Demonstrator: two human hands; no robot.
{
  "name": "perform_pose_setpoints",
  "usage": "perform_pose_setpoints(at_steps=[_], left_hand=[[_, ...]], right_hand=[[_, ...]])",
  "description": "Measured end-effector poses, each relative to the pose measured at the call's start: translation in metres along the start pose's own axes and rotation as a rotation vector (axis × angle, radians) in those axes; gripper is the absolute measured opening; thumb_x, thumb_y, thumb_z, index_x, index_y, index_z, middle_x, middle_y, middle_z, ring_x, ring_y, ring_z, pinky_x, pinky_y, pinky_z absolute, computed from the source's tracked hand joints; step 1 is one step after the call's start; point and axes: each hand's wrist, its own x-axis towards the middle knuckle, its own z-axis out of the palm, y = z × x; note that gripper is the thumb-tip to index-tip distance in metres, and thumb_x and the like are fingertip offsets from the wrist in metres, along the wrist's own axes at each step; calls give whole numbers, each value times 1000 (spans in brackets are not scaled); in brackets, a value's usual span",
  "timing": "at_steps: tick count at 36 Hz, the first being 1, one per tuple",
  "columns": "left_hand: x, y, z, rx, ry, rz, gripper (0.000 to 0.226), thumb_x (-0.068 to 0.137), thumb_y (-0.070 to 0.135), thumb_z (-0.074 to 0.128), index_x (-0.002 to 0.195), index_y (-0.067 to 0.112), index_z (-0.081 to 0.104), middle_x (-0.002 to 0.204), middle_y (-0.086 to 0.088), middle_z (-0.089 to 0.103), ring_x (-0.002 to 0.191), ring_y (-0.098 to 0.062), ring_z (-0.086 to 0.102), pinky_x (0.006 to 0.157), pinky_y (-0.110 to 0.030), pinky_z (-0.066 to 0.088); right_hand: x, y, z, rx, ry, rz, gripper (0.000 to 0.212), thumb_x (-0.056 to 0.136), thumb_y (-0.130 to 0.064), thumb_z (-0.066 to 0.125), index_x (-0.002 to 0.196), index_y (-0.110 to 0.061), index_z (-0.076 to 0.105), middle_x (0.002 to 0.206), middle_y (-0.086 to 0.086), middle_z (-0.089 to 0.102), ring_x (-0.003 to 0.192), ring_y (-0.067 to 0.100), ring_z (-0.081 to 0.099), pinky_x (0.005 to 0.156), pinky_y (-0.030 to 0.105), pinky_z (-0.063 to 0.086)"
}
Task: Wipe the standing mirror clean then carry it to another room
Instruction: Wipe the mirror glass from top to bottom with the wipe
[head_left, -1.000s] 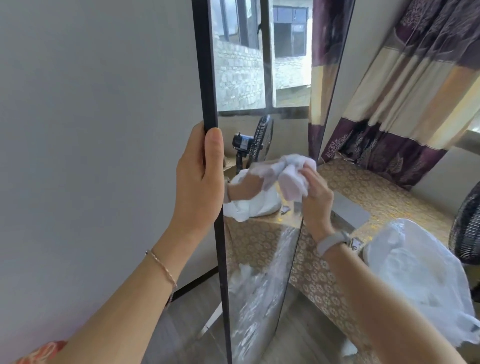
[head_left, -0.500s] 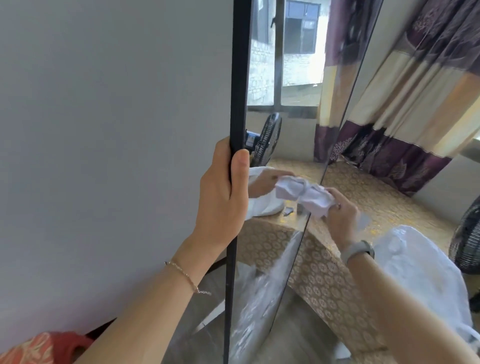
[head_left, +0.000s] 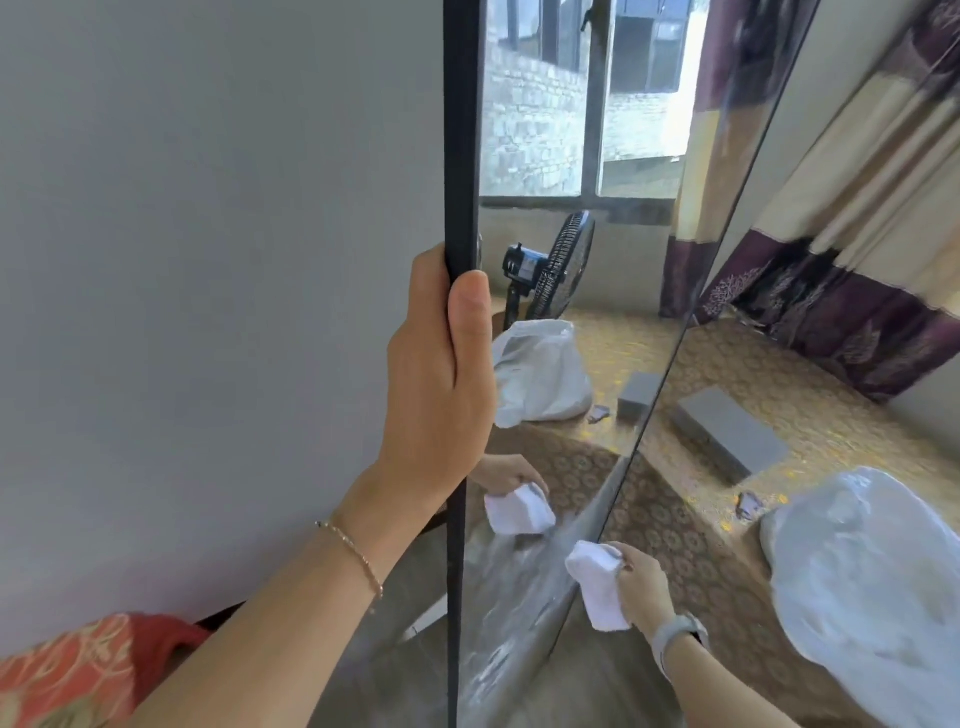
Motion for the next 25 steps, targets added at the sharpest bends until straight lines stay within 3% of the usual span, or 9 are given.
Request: perform_pose_setpoints(at_steps=[4,6,8,11,14,16,19,22,25], left_hand=[[-3,-3,2,60,-1,4,15,93,32,26,89,34,41,64,19,46,55,0,43,52,-9,35],[-10,-7,1,169,16,23,24,93,30,30,107,23,49,83,17,46,69,5,46,64,-6,37],[-20,-11,0,276,47,38,37,93,26,38,127,11,42,105,5,43,91,5,46,79,-9,40],[-42,-15,-3,438,77,120,44,90,19,48,131,16,33,117,-11,44,108,-18,41,93,-25,38],[-65,-17,-3,550,32,256,38,83,8,56,118,17,43,112,-9,50,106,-20,44,90,-33,36],[-83,-21,-1,582,-73,346,33,78,5,57,106,18,48,108,-3,49,99,-20,48,83,-34,36],[-112,-28,9,524,-379,461,31,75,6,57,104,16,50,111,-1,45,99,-20,48,80,-31,41],[-137,-38,25,406,-716,271,29,82,20,51,111,17,50,119,-1,47,106,-18,49,86,-32,49],[-151,-42,37,169,-876,-273,39,88,30,50,127,26,43,137,3,32,125,-13,37,106,-30,36]], right_hand=[[-4,-17,-25,-20,74,-87,32,88,1,42,111,-8,62,104,16,64,98,32,58,83,34,43],[-5,-30,-41,61,110,-98,23,89,-1,42,94,-8,62,83,12,62,78,26,56,71,33,42],[-12,-44,-54,132,125,-130,16,91,-7,46,80,-3,56,66,11,55,61,22,50,59,32,38],[-22,-55,-64,369,34,-104,12,93,-14,49,93,-6,58,79,10,60,74,23,58,62,32,50],[-35,-59,-67,504,-64,-22,18,92,-16,51,102,-3,59,94,15,63,84,29,62,62,33,56],[-45,-63,-65,556,-130,26,18,92,-14,51,103,-2,59,95,17,64,83,29,63,62,34,58],[-64,-66,-65,589,-254,78,24,93,-7,46,110,7,56,95,19,62,80,29,63,72,42,56],[-86,-69,-69,626,-413,85,24,91,3,40,106,11,57,84,18,65,70,25,67,62,36,57],[-106,-73,-76,670,-540,61,23,90,3,41,101,7,62,84,17,66,67,23,67,59,32,57]])
